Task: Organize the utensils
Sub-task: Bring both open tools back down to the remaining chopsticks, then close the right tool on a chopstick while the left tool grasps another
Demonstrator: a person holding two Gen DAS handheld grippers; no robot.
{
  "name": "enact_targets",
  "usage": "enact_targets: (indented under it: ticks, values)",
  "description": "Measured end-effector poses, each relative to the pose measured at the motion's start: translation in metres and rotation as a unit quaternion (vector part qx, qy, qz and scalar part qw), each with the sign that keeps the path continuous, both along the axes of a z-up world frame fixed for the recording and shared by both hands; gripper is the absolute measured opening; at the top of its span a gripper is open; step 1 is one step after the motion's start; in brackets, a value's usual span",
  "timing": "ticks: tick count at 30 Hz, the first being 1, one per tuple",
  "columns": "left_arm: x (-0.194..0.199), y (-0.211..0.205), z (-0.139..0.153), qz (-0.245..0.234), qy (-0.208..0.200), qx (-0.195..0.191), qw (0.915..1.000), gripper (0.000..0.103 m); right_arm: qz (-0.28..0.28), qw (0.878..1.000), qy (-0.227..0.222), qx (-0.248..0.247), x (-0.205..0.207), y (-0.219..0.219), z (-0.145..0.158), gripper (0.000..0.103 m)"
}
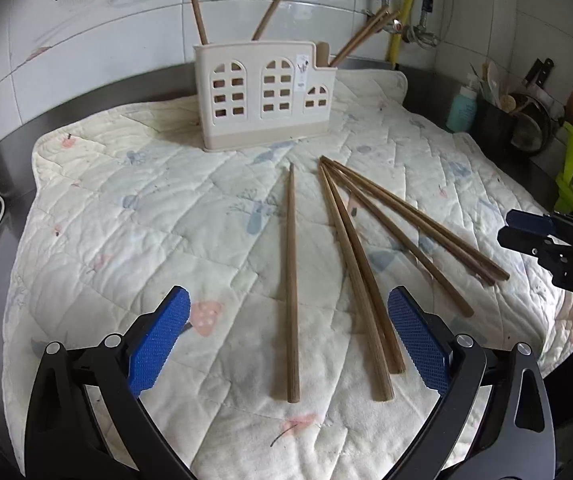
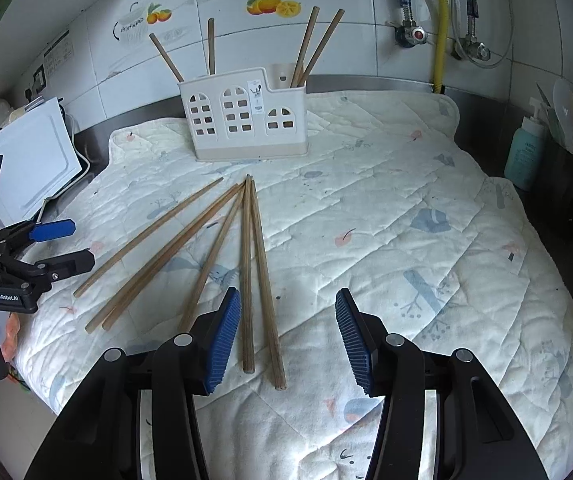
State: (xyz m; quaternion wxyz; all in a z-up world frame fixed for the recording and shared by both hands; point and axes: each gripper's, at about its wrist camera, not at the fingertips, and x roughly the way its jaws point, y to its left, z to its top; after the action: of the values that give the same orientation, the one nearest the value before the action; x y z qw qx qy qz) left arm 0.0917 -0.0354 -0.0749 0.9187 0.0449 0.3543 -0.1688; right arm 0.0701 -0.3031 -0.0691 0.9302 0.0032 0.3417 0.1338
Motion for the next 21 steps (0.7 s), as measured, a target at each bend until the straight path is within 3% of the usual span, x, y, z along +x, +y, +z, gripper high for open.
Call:
enact_targets:
  ticks: [7,13,15,18,19,21]
  values:
    - [0.004,-0.006,-0.008,-0.01,0.014,0.011,0.9998,0.092,0.002,1.0,0.016,0.001,0.003,-0.001,-0.01,0.038]
    - [0.011,-0.003,-0.013,0.003,0.022,0.024,0.9995,0.068,0.0,1.0,0.022,0.001,0.005,-0.002,-0.012,0.032]
    - [0.012,-0.003,-0.015,0.003,0.026,0.022,0.9994,0.055,-0.001,1.0,0.023,0.001,0.006,-0.002,-0.013,0.029]
    - [0.013,-0.005,-0.018,-0.001,0.032,0.023,0.9992,0.046,0.0,1.0,0.025,0.003,0.007,-0.003,-0.015,0.026]
    - [0.013,-0.007,-0.019,-0.003,0.035,0.023,0.9991,0.038,0.001,1.0,0.025,0.003,0.007,-0.003,-0.015,0.025]
    - [0.013,-0.009,-0.022,-0.005,0.039,0.024,0.999,0.034,0.004,1.0,0.025,0.004,0.007,-0.003,-0.015,0.023]
